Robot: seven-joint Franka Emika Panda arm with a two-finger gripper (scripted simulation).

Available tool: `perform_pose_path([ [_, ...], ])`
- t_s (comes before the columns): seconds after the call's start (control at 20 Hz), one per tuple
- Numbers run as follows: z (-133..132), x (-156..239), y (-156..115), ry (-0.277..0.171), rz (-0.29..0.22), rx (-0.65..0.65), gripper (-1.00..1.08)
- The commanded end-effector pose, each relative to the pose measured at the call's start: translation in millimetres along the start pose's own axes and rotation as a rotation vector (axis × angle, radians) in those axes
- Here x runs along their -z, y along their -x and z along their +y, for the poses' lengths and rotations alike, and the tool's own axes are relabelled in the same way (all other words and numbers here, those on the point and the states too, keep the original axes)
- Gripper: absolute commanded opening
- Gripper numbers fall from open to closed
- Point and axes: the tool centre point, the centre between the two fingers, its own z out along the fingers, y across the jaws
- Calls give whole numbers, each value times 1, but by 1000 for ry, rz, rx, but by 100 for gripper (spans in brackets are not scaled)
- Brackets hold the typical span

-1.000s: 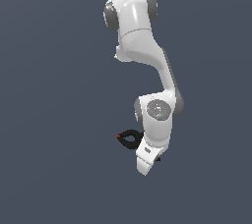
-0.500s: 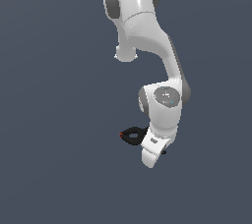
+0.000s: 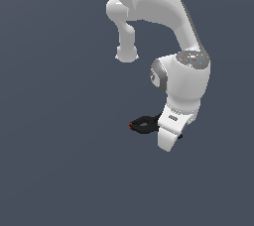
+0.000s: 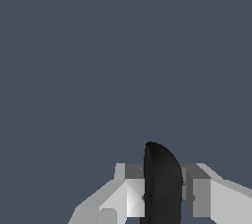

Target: Pick up the object and move it to a goal position.

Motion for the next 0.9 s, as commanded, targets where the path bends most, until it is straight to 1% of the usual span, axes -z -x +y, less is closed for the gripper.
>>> perform_pose_path([
  [0.0,-10,29,-9,3,2,0,-100],
  [0.85,-78,212,-66,3,3,1,-100],
])
